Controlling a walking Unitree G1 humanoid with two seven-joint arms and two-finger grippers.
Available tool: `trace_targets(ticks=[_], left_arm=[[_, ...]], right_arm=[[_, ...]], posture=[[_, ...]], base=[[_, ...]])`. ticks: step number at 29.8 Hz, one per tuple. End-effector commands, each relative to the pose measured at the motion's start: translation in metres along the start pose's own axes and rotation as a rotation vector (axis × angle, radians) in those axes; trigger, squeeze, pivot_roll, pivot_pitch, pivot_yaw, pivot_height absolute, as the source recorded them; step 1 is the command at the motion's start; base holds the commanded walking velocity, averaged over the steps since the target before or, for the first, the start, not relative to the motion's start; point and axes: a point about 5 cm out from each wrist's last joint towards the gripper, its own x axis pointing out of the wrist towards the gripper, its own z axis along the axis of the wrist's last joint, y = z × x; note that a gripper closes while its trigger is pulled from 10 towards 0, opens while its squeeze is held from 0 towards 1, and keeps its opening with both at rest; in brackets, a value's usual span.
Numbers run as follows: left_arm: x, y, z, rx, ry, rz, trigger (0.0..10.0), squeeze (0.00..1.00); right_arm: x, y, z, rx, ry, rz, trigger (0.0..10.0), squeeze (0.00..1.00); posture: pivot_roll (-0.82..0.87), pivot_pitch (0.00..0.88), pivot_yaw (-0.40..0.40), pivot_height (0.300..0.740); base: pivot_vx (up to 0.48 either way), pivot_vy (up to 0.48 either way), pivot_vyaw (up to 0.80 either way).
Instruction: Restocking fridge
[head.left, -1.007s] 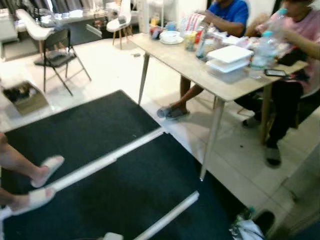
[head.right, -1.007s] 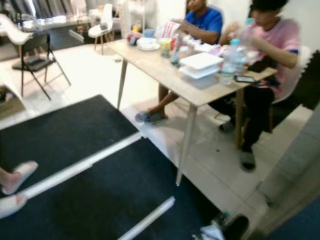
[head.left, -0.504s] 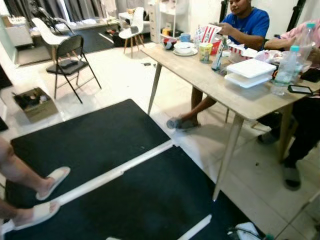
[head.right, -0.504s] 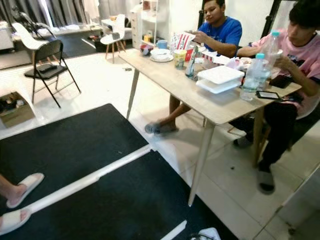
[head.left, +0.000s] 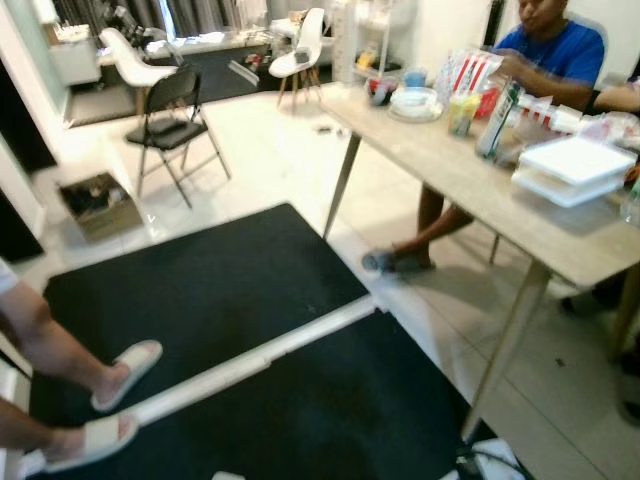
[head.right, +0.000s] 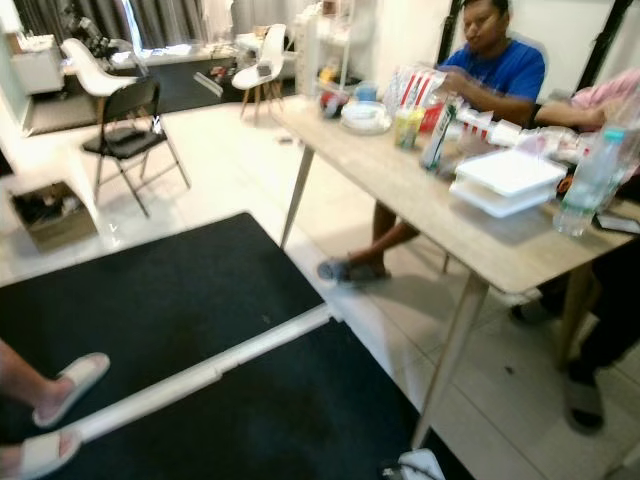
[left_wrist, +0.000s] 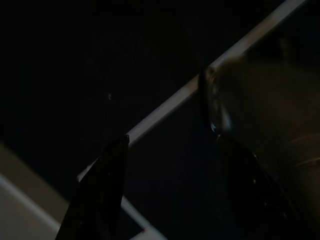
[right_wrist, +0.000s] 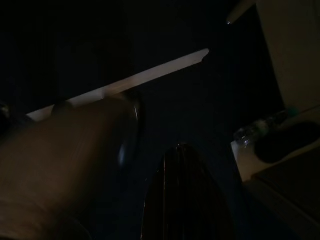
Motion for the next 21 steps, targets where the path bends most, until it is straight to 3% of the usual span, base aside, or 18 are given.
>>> trace_targets(ticks=[1, 3, 13, 21], left_arm=[[-0.0006, 0.0019, -0.0024, 0.004, 0.007, 0.004, 10.0, 0.00], [-0.0006, 0.0019, -0.0023, 0.004, 0.007, 0.004, 10.0, 0.00], [-0.0006, 0.0024, -0.0022, 0.002, 0.007, 0.004, 10.0, 0.00], [-0.0006, 0.0025, -0.0023, 0.005, 0.007, 0.004, 10.0, 0.00]], right_arm=[[-0.0005, -0.0054, 0.0060, 0.007, -0.023, -0.016, 10.0, 0.00], [-0.0005, -0.0051, 0.0050, 0.001, -0.014, -0.014, 10.0, 0.00], [-0.0004, -0.0048, 0.0038, 0.015, -0.012, -0.019, 10.0, 0.00], [-0.0004, -0.0049, 0.0041, -0.001, -0.013, -0.022, 10.0, 0.00]], posture=[[-0.01, 0.000, 0.061, 0.740], [-0.01, 0.000, 0.062, 0.740], [-0.01, 0.000, 0.061, 0.740], [-0.01, 0.000, 0.061, 0.740]], base=[[0.345, 0.000, 0.00], [0.345, 0.000, 0.00], [0.343, 0.000, -0.76], [0.342, 0.000, 0.00]])
